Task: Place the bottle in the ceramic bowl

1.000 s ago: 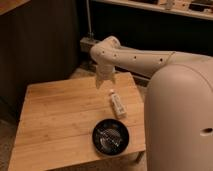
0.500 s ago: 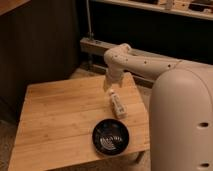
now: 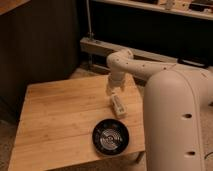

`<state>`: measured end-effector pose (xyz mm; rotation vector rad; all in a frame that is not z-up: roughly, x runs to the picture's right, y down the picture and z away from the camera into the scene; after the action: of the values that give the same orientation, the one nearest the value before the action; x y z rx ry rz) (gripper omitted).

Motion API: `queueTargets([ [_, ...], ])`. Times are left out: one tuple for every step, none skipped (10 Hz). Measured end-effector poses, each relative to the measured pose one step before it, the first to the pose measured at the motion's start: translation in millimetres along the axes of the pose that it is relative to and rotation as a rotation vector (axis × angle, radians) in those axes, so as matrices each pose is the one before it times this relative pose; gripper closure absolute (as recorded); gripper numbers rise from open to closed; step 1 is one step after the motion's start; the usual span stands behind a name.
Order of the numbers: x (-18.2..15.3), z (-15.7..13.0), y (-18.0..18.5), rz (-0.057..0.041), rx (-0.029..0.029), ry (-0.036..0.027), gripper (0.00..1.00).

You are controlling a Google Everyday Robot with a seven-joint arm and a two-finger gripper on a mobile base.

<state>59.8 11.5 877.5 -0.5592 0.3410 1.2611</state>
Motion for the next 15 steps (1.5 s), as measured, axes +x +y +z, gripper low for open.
queueTargets([
  [1.44,2.90,-3.42,0.00705,0.00109,0.00903,0.35],
  [2.15,5.34,-4.91,0.01081,0.00031,0.01196,0.35],
  [2.29,6.10,-3.29,0.00766,0.00022,0.01205,0.35],
  [2.73,8.91,-2.34,0.00607,-0.00003,0.01547,0.35],
  [1.82,7.67,-0.38,0.00482,-0.00060,0.01321,0.35],
  [2.70,7.90,-1.48,0.00656,0.00007,0.01488,0.35],
  [1.92,5.54,-0.48,0.00376,-0.00160,0.01178,0.35],
  [1.82,6.11,0.72,0.00099,-0.00112,0.01248,0.35],
  [0.69,4.97,2.73,-0.00252,0.00012,0.01261,0.35],
  [0.07,2.70,2.47,-0.00215,-0.00031,0.00803,0.35],
  [0.71,3.16,1.09,-0.00140,0.00113,0.01176,0.35],
  [0.19,2.02,1.00,-0.00154,0.00047,0.01057,0.38],
  [-0.05,2.09,1.92,-0.00376,0.00056,0.01314,0.46],
  [-0.94,1.40,2.97,-0.00447,-0.00007,0.01474,0.57],
  [-0.64,0.98,2.38,-0.00501,0.00092,0.01771,0.69],
])
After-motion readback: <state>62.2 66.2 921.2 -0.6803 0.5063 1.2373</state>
